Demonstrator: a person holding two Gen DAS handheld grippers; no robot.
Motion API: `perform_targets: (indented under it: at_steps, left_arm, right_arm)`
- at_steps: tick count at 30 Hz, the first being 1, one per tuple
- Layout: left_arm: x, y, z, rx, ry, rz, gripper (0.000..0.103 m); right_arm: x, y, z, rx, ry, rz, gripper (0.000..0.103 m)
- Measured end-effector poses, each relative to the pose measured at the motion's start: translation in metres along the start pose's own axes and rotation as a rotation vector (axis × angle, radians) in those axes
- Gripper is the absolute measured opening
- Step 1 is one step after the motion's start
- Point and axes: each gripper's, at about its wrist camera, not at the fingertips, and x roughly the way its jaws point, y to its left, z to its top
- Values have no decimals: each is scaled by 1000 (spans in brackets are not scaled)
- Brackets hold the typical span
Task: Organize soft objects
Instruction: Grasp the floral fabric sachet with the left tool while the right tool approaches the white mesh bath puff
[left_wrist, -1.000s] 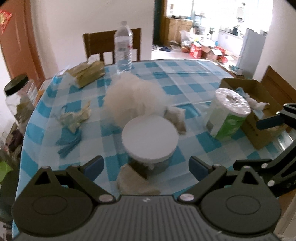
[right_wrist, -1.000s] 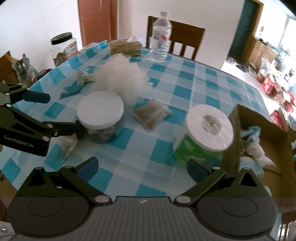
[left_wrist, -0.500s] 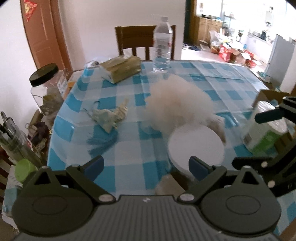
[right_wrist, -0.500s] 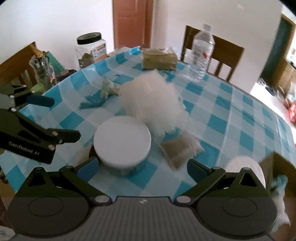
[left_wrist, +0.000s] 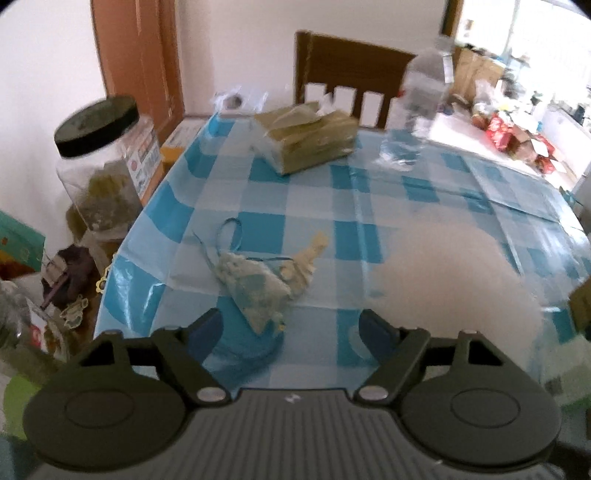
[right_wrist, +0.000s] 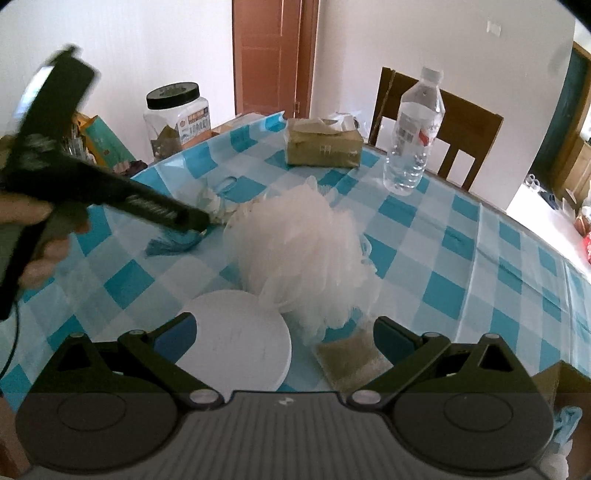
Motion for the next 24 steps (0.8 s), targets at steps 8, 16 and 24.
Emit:
perform_targets:
  at_steps: [8,16,24]
  left_arm:
    - [46,29,22,-161,117,-23,62]
    - [74,46,28,-302,159,-38,47]
    - [79,46,29,-304,159,-43,37]
  right_arm:
    - [3,-8,4,3,-16,-4,103]
    - [5,-9,5,-5,-17,-3,103]
    - [6,-8,7,-22,-8,-10,103]
